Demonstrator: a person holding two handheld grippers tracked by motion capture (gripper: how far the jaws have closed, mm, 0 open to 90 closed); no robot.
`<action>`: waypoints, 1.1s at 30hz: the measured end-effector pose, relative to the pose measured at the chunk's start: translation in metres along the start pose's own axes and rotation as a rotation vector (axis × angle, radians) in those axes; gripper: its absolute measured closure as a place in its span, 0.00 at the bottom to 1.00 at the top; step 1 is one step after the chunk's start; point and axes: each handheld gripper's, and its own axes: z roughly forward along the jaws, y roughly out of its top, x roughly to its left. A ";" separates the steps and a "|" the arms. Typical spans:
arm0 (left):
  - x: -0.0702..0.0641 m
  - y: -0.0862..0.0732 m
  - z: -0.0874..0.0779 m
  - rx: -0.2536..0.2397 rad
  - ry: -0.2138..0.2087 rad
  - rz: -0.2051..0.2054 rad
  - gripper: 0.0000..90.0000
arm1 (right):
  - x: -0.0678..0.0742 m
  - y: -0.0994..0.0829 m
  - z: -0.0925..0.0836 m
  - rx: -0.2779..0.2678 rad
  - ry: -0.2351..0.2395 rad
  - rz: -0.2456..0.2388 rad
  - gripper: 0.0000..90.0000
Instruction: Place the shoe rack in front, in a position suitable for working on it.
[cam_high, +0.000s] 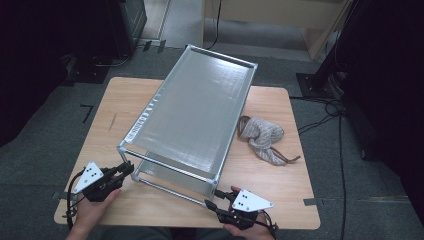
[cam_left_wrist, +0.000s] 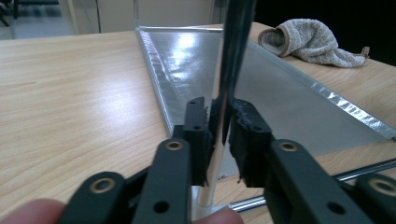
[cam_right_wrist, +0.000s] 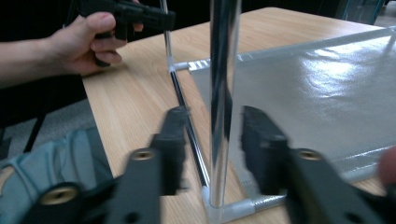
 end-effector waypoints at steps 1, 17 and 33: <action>0.000 0.000 0.000 0.002 -0.008 -0.005 0.88 | 0.000 0.000 0.000 0.008 0.004 0.000 0.79; -0.009 -0.001 -0.007 0.032 -0.063 0.052 0.90 | -0.015 -0.002 -0.006 0.007 -0.060 0.020 0.91; -0.030 -0.005 -0.013 0.052 -0.200 0.073 0.90 | -0.040 -0.001 -0.007 -0.016 -0.231 0.073 0.91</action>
